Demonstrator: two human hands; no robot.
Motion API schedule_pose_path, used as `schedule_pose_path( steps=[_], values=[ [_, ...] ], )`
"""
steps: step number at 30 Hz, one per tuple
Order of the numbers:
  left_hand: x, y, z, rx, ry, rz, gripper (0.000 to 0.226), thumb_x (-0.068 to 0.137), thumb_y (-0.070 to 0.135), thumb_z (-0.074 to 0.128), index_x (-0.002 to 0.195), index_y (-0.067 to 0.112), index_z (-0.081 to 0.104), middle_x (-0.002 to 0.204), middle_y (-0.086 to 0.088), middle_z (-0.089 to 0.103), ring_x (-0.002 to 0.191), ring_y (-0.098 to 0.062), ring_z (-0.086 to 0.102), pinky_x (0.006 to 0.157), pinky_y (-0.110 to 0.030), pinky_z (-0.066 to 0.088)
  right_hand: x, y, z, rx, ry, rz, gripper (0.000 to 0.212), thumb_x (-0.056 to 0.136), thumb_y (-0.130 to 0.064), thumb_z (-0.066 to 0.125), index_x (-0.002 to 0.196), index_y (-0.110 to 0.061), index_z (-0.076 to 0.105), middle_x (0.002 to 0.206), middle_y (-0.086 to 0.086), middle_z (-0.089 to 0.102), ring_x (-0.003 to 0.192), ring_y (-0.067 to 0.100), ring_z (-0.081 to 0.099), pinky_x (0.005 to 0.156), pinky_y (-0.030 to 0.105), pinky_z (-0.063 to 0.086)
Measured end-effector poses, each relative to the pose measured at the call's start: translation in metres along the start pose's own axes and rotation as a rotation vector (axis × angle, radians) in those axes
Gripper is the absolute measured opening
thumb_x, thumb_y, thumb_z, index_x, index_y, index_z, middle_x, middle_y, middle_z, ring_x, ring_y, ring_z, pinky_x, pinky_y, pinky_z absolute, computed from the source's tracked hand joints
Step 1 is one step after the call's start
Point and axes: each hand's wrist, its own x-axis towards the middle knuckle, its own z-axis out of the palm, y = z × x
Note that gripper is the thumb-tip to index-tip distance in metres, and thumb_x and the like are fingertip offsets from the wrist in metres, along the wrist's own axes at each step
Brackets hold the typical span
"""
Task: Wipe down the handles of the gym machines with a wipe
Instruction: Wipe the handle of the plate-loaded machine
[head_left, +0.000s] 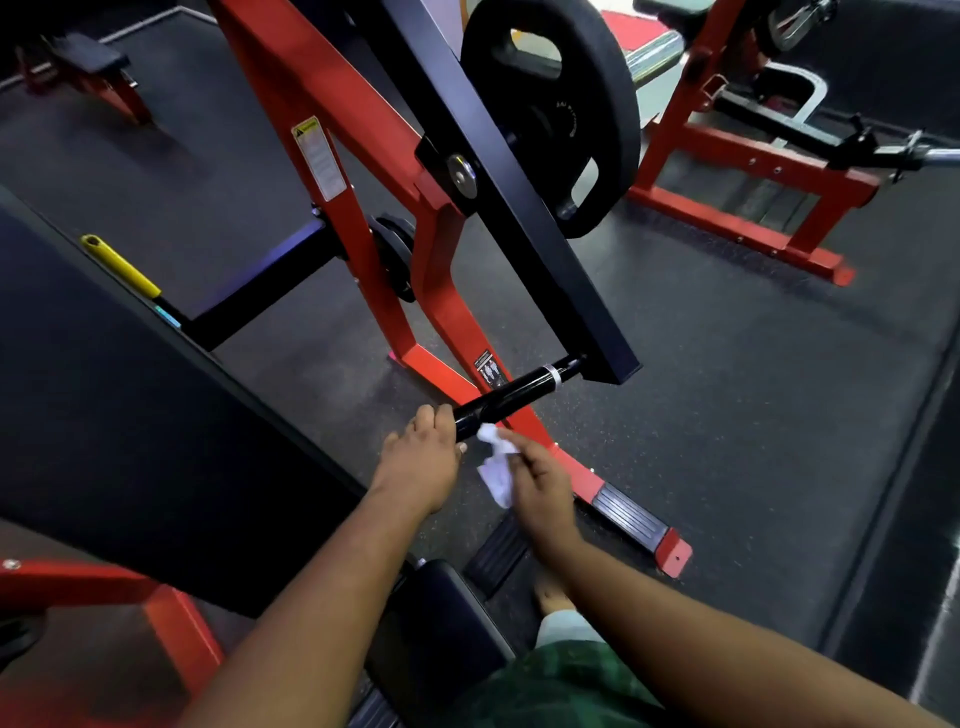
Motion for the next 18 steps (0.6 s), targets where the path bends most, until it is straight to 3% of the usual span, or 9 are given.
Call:
schedule_pose_path(
  steps=[2,4,8,11,13,16,18],
  values=[
    [0.0,0.0,0.0,0.012,0.004,0.001,0.05,0.108,0.043,0.039,0.148,0.013,0.029,0.134,-0.008,0.044,0.118,-0.027,0.056,0.096,-0.044,0.046,0.021,0.011,-0.01,0.315,0.228,0.31,0.021,0.102,-0.011,0.057,0.118,-0.015,0.071,0.104,-0.003,0.076,0.093,0.017,0.07,0.082,0.036,0.059],
    [0.0,0.0,0.0,0.012,0.009,-0.003,0.051,0.108,0.043,0.039,0.149,0.014,0.028,0.134,-0.008,0.045,0.118,-0.026,0.056,0.096,-0.044,0.046,0.052,0.013,-0.016,0.565,0.399,0.467,0.022,0.104,-0.007,0.053,0.121,-0.004,0.066,0.101,0.008,0.072,0.088,0.02,0.068,0.08,0.035,0.057],
    [0.0,0.001,0.0,0.015,0.006,-0.003,0.051,0.108,0.042,0.039,0.15,0.014,0.028,0.134,-0.008,0.044,0.116,-0.026,0.056,0.096,-0.044,0.046,0.081,-0.008,0.008,0.794,0.375,0.484,0.028,0.102,0.007,0.042,0.115,-0.004,0.064,0.101,0.014,0.069,0.089,0.024,0.07,0.079,0.033,0.06],
    [0.0,0.002,-0.001,0.018,-0.005,-0.008,0.05,0.108,0.041,0.041,0.148,0.013,0.029,0.133,-0.008,0.044,0.117,-0.028,0.056,0.095,-0.045,0.045,0.057,-0.016,0.035,0.699,0.343,0.515,0.028,0.103,0.004,0.045,0.118,-0.007,0.066,0.101,0.01,0.074,0.093,0.023,0.071,0.083,0.035,0.058],
    [0.0,0.001,0.0,0.048,-0.004,-0.004,0.052,0.107,0.042,0.042,0.147,0.012,0.028,0.134,-0.009,0.043,0.12,-0.029,0.056,0.097,-0.045,0.045,0.028,-0.013,0.045,0.603,0.164,0.432,0.026,0.102,0.005,0.045,0.112,-0.003,0.068,0.096,0.011,0.074,0.082,0.017,0.069,0.076,0.031,0.055],
    [0.001,0.0,-0.001,0.055,-0.009,-0.006,0.051,0.107,0.043,0.042,0.145,0.012,0.029,0.134,-0.009,0.043,0.12,-0.03,0.057,0.096,-0.045,0.045,-0.002,-0.004,0.034,0.356,-0.114,0.239,0.028,0.102,0.003,0.048,0.109,-0.008,0.073,0.101,0.009,0.075,0.088,0.016,0.068,0.079,0.034,0.054],
    [0.0,0.0,-0.001,0.064,-0.003,0.006,0.051,0.108,0.042,0.041,0.146,0.012,0.029,0.134,-0.009,0.043,0.117,-0.029,0.058,0.095,-0.045,0.046,0.012,0.005,0.008,0.164,0.023,0.143,0.028,0.101,-0.001,0.053,0.113,-0.015,0.074,0.104,0.002,0.076,0.092,0.012,0.07,0.082,0.036,0.058]
  ],
)
